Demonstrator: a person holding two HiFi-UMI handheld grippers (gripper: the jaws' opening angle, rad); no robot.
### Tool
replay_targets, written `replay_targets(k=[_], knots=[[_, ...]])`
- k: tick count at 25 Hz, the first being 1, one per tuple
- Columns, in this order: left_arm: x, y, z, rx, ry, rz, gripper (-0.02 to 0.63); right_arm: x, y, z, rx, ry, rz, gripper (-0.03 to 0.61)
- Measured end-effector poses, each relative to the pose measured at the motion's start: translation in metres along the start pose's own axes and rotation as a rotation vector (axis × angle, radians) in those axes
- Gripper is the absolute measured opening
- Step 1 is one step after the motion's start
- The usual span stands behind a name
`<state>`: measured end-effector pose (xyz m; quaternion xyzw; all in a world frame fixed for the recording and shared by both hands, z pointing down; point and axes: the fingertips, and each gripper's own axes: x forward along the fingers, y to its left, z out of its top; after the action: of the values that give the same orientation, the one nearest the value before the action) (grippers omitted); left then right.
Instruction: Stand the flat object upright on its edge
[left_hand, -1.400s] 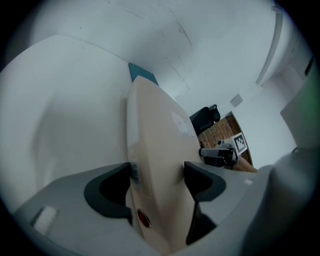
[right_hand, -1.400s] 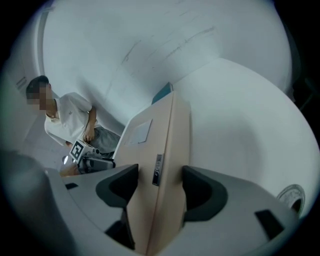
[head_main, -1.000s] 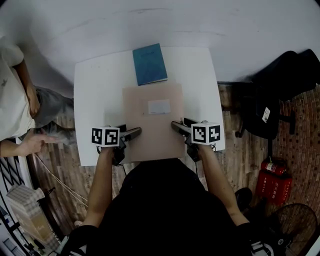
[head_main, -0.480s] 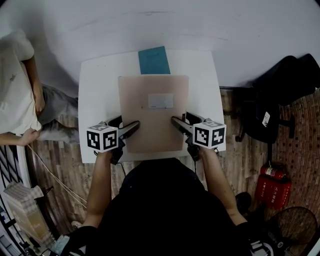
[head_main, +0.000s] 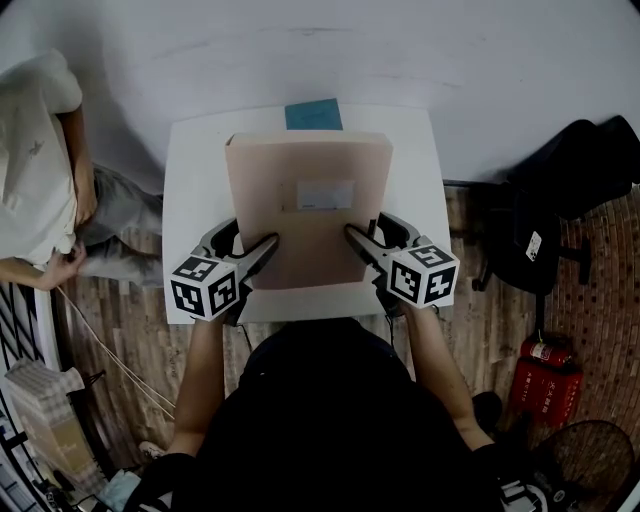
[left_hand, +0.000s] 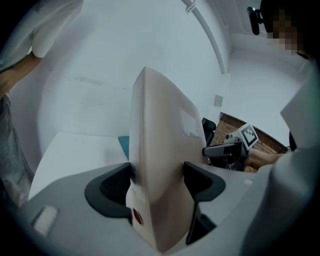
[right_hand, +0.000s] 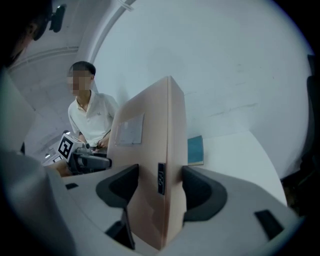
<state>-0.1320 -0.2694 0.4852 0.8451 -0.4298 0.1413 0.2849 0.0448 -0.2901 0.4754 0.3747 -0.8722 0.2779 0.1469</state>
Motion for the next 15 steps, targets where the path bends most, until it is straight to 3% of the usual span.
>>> replay_targets(k=[15], knots=[[-0.028, -0.001, 0.024, 0.197, -0.187, 0.098, 0.342, -0.004, 0.029, 0.032, -0.274, -0.157, -0.002, 0.282]])
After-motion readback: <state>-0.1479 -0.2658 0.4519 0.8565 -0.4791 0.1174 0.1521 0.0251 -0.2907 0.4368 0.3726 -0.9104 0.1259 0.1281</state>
